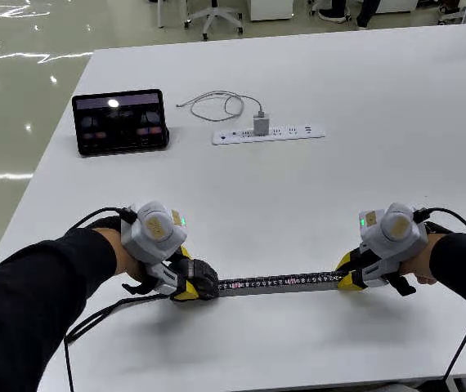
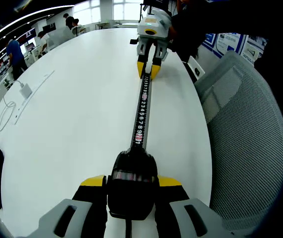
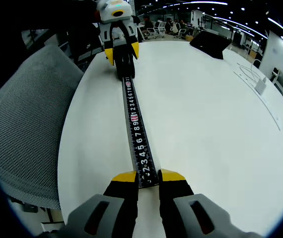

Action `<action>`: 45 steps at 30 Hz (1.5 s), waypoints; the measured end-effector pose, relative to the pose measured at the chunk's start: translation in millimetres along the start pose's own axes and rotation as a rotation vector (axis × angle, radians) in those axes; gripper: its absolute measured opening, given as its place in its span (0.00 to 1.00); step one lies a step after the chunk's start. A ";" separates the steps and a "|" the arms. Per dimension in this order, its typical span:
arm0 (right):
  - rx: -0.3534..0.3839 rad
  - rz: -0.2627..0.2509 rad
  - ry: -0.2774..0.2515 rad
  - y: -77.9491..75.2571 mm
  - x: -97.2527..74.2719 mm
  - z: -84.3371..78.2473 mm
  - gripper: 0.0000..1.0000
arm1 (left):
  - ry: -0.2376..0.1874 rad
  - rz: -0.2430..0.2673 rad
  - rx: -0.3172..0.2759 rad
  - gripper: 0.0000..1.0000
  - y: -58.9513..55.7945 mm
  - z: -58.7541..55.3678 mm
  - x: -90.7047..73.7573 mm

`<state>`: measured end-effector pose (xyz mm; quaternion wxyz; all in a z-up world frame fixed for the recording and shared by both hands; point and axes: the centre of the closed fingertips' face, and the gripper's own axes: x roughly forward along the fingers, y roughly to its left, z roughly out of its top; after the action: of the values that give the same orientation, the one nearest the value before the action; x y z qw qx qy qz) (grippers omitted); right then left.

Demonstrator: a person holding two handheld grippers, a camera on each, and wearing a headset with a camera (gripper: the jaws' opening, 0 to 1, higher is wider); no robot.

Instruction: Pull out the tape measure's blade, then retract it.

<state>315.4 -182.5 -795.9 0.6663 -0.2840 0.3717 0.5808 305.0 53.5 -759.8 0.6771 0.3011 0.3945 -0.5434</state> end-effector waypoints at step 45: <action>-0.044 0.009 0.092 10.8 -9.3 -6.6 0.28 | 0.068 -0.031 0.067 0.33 -1.9 -0.3 0.9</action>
<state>303.2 -191.3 -791.3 0.6397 -0.3232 0.3903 0.5780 303.2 52.9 -760.7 0.6443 0.3356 0.4034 -0.5563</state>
